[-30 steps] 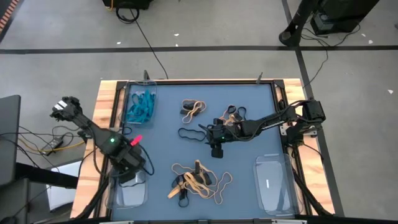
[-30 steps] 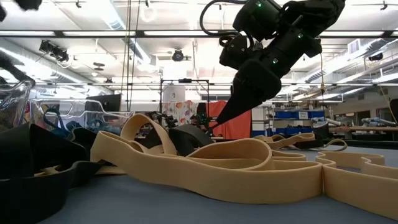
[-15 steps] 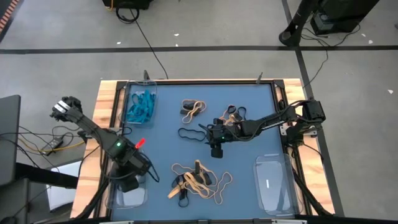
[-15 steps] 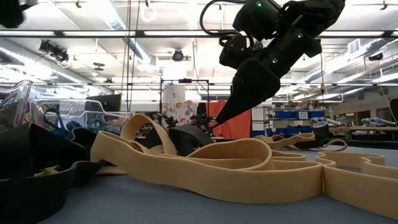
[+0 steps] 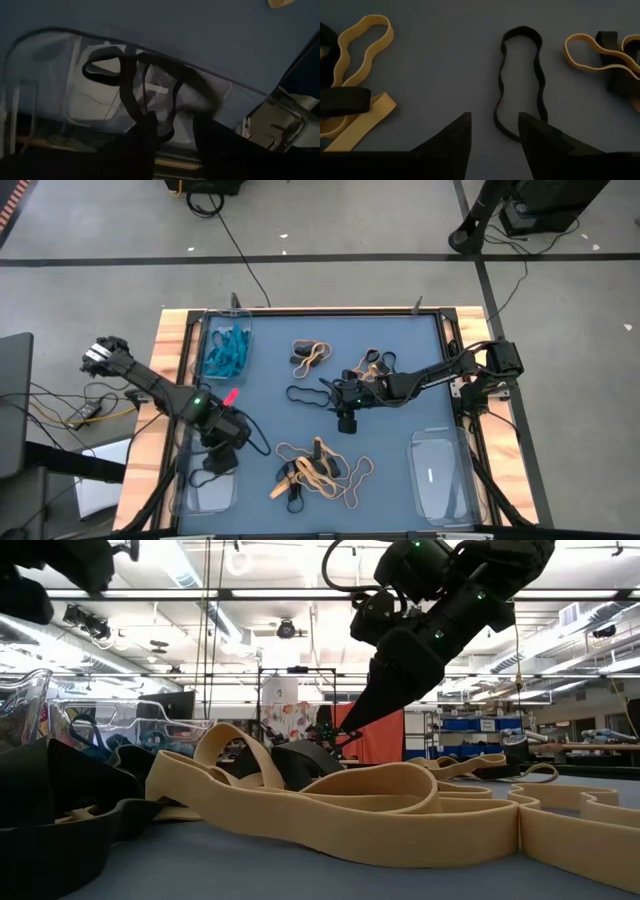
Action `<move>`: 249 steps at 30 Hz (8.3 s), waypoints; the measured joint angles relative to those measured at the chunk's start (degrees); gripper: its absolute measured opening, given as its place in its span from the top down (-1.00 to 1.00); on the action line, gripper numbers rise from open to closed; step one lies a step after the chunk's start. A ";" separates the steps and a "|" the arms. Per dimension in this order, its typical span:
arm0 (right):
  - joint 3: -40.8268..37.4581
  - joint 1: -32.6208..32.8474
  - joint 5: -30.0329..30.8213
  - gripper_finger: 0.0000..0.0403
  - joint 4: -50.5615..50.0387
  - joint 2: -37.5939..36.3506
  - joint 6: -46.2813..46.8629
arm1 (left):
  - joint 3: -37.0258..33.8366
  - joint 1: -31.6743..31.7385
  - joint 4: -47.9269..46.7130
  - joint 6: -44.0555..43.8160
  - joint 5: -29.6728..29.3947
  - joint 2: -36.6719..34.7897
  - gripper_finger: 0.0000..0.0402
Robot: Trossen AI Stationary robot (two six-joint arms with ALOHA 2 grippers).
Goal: Sort rubber bands into baskets
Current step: Put the black rubber band into the bottom left transparent bin
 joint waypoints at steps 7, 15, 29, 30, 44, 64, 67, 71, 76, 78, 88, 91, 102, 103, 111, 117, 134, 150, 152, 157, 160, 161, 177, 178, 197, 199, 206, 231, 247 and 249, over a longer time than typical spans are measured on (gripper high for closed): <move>0.00 0.00 0.01 0.14 0.00 0.00 -0.02 | 0.32 3.55 0.51 3.75 -1.27 0.01 0.21; 0.00 -0.04 0.01 0.14 0.20 0.00 -0.33 | 7.20 10.03 1.59 11.37 -18.38 0.02 0.22; 0.02 -0.04 1.00 0.14 -0.02 0.00 -1.57 | 2.67 25.86 23.43 32.32 -28.35 11.97 0.22; 0.02 -0.04 1.11 0.14 -0.02 0.00 -1.57 | 2.67 26.67 24.98 33.52 -28.55 12.92 0.22; 0.02 -0.04 1.12 0.14 -1.07 0.00 -1.55 | 2.64 35.39 36.95 39.61 -28.73 26.56 0.22; 0.02 -0.04 1.10 0.14 -1.47 0.00 -1.55 | 3.61 37.10 34.47 44.16 -22.63 30.79 0.92; 0.02 -0.04 1.08 0.14 -2.01 0.00 -1.53 | 4.45 37.09 30.10 44.08 -22.68 29.24 0.95; -0.57 -0.04 1.09 0.14 -2.25 -0.02 -1.53 | 5.31 36.73 25.56 42.44 -23.55 24.02 0.97; -1.75 -0.04 2.05 0.14 -2.12 0.00 -1.50 | 5.27 34.66 17.07 37.14 -27.81 15.90 0.96; -2.08 -0.07 2.84 0.14 -2.23 0.00 -1.22 | 5.27 33.46 13.69 34.52 -28.64 12.51 0.96; -2.29 -0.27 4.21 0.14 0.53 -0.02 -0.03 | 5.27 24.26 -4.63 21.90 -14.16 -4.36 0.96; -2.29 -0.33 3.94 0.14 0.59 0.00 -0.02 | 5.31 20.74 -7.61 16.09 -8.39 -9.33 0.95; -2.29 -0.33 3.03 0.14 0.48 -0.02 -0.02 | 5.30 6.91 -13.84 -2.51 -5.86 -16.51 0.95; -2.29 -0.33 3.03 0.14 0.48 -0.01 -0.02 | 4.99 5.98 -13.92 -2.99 -5.25 -16.20 0.95; -2.29 -0.37 3.00 0.14 0.48 0.00 -0.02 | -1.71 -1.26 -12.67 -9.15 10.22 -12.38 0.95; -2.29 -0.37 2.94 0.14 0.54 -0.02 -0.02 | -6.82 -4.18 -5.11 -14.53 20.17 -11.26 0.95; -2.29 -0.37 2.41 0.14 0.94 0.00 -0.02 | -7.91 -4.54 -2.95 -14.47 9.39 -11.32 0.42; -2.29 -0.37 1.54 0.14 3.36 -0.01 0.00 | -4.04 12.40 0.47 0.89 -22.37 -11.32 0.27; -2.29 -0.37 1.47 0.14 3.48 -0.01 0.00 | -4.02 15.11 4.31 4.32 -24.47 -11.32 0.27; -2.29 -0.37 1.43 0.14 3.22 -0.02 0.00 | -3.98 21.94 15.99 12.46 -26.33 -7.45 0.28; -2.32 -0.37 1.43 0.14 2.33 -0.01 0.00 | -3.98 25.22 26.13 19.06 -26.42 -2.11 0.31; -2.32 -0.37 1.43 0.14 2.18 0.00 0.00 | -3.98 26.26 29.38 22.04 -26.42 -0.17 0.33; -2.32 -0.37 1.45 0.14 0.30 -0.02 -0.02 | -4.00 50.04 48.34 43.57 -23.61 21.86 0.38; -2.32 -0.37 1.45 0.14 0.09 -0.02 -0.02 | -4.00 50.94 49.64 43.70 -22.23 22.47 0.38; -2.32 -0.37 1.63 0.14 -0.41 -0.02 -0.46 | -3.96 53.93 55.37 42.30 -16.41 28.65 0.55; -2.32 -0.37 1.65 0.14 -0.39 -0.02 -0.46 | -3.96 53.95 55.44 42.35 -16.39 28.66 0.72; -2.32 -0.37 1.69 0.14 -0.42 -0.01 -0.46 | -3.97 53.91 54.75 42.75 -16.34 28.02 0.98; -2.32 -0.39 1.63 0.14 -0.46 -0.02 -0.46 | -3.95 54.05 57.18 49.98 -16.16 29.76 0.20; -2.32 -0.44 1.68 0.14 -0.50 0.00 -0.48 | -4.05 53.45 50.32 48.46 -15.91 27.64 0.94; -2.32 -0.44 1.69 0.14 -0.50 0.00 -0.47 | -4.41 52.90 47.83 48.30 -15.87 25.36 0.96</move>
